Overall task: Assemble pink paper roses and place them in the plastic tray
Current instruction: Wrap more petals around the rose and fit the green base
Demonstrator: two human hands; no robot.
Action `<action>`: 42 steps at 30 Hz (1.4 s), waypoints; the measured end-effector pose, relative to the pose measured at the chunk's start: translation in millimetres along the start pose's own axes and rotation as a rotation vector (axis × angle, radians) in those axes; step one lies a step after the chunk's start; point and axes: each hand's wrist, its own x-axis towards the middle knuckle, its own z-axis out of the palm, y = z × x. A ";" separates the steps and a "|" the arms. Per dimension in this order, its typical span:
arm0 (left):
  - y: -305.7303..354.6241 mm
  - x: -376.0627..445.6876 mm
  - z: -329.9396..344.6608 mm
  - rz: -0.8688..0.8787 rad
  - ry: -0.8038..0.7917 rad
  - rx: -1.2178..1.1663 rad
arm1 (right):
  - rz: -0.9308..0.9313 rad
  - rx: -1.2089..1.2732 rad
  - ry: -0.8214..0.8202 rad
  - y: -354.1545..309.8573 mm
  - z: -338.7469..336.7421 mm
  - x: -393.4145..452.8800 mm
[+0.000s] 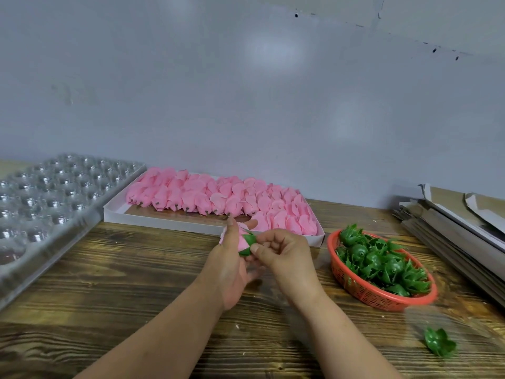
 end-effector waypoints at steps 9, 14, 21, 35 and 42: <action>3.7 3.5 -2.6 -0.107 -0.005 -0.273 | -0.432 -0.623 0.009 11.5 6.1 -2.5; 3.3 -0.1 -0.7 -0.133 -0.007 -0.224 | -0.563 -0.788 0.011 13.0 5.5 -3.4; 4.2 -3.7 -2.1 -0.213 -0.036 -0.205 | -0.703 -1.036 0.003 8.6 8.8 -7.9; -6.3 -11.5 6.3 -0.039 -0.316 0.067 | 0.115 0.220 0.093 -2.6 -1.4 0.6; -1.8 -9.7 2.4 -0.004 -0.262 0.112 | 0.453 0.518 -0.160 -2.4 -5.9 4.0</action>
